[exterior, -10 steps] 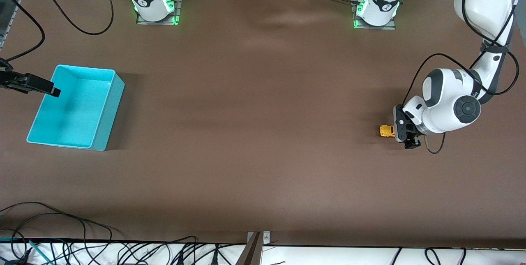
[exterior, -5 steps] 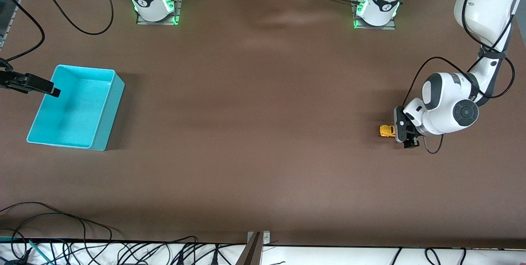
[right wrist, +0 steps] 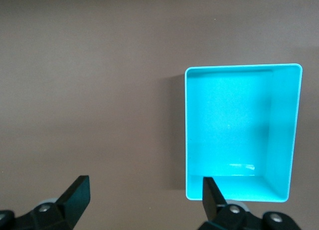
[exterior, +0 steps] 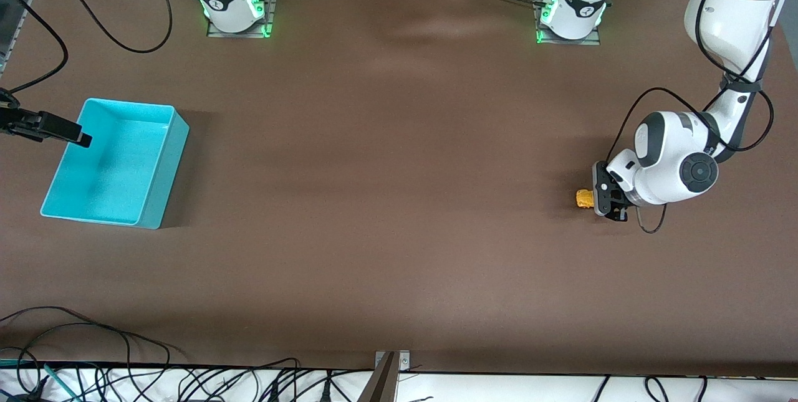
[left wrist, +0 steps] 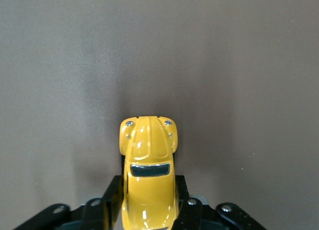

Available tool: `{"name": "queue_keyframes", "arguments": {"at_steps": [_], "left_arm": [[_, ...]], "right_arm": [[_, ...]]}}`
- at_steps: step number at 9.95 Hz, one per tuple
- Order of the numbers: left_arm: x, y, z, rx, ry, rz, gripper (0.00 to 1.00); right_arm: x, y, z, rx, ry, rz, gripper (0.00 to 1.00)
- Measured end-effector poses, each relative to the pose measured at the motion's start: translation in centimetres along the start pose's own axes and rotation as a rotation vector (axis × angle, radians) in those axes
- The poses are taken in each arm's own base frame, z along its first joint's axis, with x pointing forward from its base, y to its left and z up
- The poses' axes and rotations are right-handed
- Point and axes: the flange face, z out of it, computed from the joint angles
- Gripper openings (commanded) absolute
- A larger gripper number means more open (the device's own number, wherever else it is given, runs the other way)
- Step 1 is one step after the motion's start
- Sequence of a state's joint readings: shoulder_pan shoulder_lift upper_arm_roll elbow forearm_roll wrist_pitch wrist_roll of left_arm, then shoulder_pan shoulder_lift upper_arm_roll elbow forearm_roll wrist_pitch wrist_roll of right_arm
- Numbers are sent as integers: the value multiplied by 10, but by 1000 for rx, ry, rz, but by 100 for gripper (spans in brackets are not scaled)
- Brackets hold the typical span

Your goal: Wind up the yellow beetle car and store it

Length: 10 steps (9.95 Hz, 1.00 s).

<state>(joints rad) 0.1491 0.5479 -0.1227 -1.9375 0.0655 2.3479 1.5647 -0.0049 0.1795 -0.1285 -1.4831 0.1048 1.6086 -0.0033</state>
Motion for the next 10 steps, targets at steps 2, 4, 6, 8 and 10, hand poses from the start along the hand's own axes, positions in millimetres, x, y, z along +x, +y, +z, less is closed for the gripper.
{"name": "queue_keyframes", "arguments": {"at_steps": [2, 4, 6, 8, 10], "left_arm": [[0, 0, 0, 0, 0, 0, 9], [0, 0, 0, 0, 0, 0, 9], [-2, 0, 0, 0, 0, -2, 9], [-11, 1, 0, -2, 1, -13, 10], [-53, 2, 0, 1, 10, -15, 10]], "right_arm": [[0, 0, 0, 0, 0, 0, 100], [0, 0, 0, 0, 0, 0, 100], [0, 0, 0, 0, 0, 0, 100], [0, 0, 0, 0, 0, 0, 100], [0, 0, 0, 0, 0, 1, 100]]}}
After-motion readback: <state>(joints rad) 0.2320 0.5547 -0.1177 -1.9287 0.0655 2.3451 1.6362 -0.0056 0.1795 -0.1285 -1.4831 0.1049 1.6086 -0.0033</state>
